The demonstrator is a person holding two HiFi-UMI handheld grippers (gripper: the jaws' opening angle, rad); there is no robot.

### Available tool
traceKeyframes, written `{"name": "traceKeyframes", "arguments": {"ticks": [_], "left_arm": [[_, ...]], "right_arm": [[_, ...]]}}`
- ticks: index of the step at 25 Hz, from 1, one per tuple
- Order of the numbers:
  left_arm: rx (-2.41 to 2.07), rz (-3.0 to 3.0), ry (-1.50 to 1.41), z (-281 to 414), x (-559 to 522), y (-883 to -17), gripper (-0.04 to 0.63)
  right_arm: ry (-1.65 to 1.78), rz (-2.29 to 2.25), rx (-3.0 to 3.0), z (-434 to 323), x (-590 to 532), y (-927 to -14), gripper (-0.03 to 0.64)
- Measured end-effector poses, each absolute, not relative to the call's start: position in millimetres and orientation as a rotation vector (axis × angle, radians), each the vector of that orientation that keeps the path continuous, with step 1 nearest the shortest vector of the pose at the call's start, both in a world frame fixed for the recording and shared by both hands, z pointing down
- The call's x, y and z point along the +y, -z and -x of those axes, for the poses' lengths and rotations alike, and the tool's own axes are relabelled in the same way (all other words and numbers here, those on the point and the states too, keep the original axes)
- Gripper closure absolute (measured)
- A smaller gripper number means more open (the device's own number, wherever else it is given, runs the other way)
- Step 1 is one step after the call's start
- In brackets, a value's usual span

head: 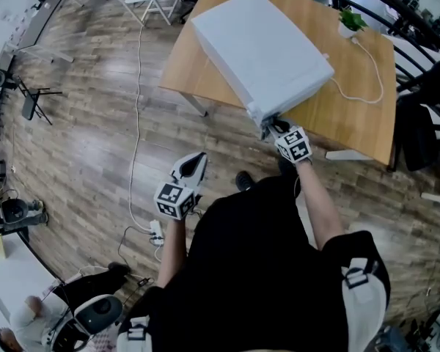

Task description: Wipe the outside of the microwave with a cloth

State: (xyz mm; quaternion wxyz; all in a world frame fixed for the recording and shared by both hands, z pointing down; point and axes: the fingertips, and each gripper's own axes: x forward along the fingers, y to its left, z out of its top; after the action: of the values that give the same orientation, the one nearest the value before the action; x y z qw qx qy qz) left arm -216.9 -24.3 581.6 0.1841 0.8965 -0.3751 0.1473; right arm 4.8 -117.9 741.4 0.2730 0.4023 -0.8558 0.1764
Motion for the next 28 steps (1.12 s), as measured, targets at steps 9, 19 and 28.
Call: {"name": "traceKeyframes", "arguments": {"ticks": [9, 19, 28], "left_arm": [[-1.069, -2.535, -0.471, 190, -36, -572, 0.594], [-1.032, -2.531, -0.478, 136, -40, -560, 0.594], [-1.072, -2.502, -0.465, 98, -53, -553, 0.594]], "right_arm": [[-0.504, -1.090, -2.347, -16, -128, -745, 0.581], [-0.564, -1.089, -2.324, -63, -142, -749, 0.580], [-0.605, -1.105, -2.284, -120, -163, -749, 0.579]]}}
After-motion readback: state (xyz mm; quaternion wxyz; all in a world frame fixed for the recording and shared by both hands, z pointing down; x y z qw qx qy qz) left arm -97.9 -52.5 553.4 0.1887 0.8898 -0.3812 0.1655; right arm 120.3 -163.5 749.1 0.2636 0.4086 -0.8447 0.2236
